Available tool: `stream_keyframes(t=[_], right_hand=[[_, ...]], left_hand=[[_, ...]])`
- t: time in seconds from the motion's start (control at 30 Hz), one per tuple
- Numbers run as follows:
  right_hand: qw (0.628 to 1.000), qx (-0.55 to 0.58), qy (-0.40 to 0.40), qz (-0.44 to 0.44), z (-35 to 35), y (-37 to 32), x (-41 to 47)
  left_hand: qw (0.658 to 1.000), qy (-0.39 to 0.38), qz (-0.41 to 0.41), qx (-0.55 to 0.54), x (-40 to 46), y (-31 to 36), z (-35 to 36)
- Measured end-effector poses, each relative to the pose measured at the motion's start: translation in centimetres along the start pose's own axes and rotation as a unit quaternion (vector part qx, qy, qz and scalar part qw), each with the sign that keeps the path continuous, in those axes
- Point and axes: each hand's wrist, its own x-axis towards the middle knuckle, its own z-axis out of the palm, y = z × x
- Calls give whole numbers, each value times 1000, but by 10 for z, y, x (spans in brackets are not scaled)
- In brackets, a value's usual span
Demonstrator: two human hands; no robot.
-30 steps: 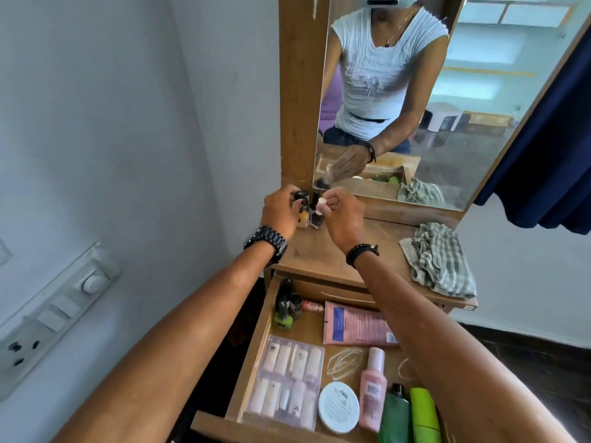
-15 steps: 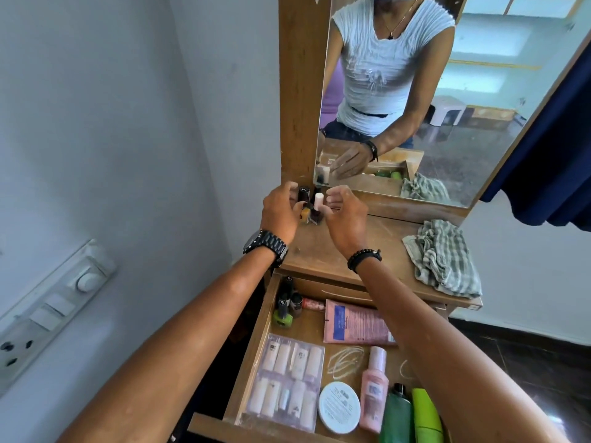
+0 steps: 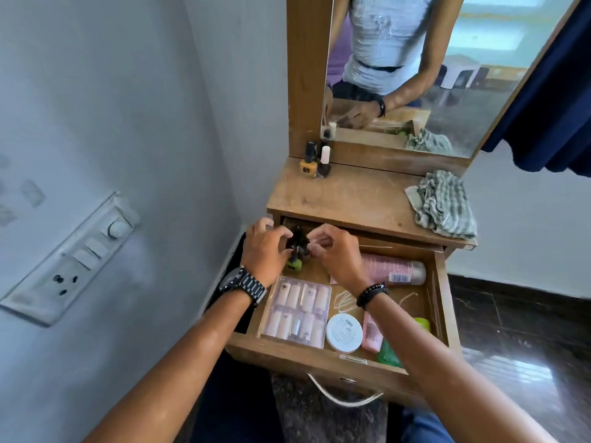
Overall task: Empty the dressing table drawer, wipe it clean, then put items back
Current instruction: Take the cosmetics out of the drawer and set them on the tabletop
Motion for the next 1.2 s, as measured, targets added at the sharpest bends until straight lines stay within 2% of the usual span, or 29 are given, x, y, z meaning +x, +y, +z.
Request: stream_keyframes(t=[0.13,0.23,0.4,0.6,0.9,1.2], right_hand=[[994,-92,-56,23,19,23,-8],[991,-116,-65,31,25,29,-3],[992,-123,-36,13,31,26,3],[996,-82,-23,24,26,26,-3],[999,38,25,16,-28,-16,4],[994,-18,104,-41,-49,-46,63]], left_hand=[[997,-48,-8,62,-3,-2,8],[995,-69,-9,71,2,-2,15],[999,-16,-6,39,2,1,21],[1000,0,11,19,-4,-3,19],[986,26,37,-158,5,14,-23],[979,88,49,-178,75,40,-52]])
